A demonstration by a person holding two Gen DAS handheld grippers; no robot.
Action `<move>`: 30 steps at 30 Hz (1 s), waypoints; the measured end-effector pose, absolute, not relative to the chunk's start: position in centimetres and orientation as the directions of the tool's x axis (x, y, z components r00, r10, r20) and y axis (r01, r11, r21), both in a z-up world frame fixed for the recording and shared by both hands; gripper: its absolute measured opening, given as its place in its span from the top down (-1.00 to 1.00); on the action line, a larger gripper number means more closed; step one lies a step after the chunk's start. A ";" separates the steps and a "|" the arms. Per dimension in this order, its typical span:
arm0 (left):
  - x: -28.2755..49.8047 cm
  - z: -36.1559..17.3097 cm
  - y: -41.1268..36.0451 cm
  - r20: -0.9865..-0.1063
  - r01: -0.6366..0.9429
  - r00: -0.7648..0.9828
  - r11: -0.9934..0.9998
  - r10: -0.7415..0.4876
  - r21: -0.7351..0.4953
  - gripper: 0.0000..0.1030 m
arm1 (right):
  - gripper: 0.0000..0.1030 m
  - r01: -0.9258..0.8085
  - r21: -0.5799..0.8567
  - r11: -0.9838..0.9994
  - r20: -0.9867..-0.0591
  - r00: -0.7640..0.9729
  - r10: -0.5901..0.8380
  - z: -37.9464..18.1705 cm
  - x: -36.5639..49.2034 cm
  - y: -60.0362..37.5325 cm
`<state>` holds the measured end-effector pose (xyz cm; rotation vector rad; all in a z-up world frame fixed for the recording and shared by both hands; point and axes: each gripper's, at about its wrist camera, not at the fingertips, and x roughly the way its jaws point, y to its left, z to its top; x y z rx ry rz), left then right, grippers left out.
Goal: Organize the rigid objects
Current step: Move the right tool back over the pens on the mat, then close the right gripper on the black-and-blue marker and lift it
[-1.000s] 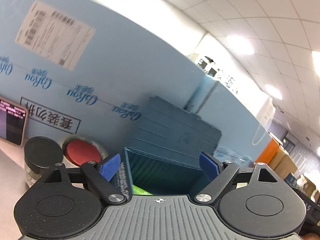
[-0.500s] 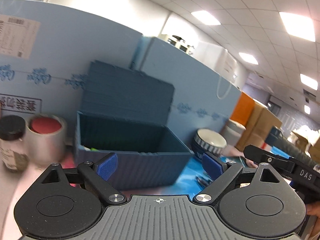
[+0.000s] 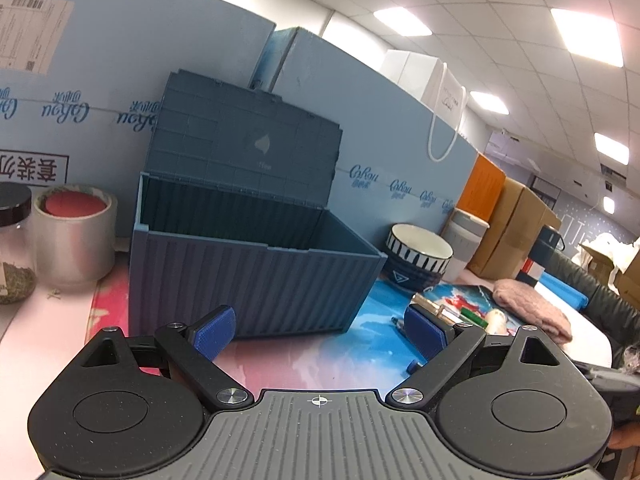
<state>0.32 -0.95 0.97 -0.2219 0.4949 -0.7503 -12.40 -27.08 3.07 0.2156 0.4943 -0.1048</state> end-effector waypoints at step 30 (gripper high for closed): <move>0.6 0.0 -0.3 -0.383 0.571 0.616 0.725 -0.688 -0.386 -0.81 | 0.75 0.228 0.063 0.972 -0.629 0.765 -0.139 -0.5 -11.9 -25.9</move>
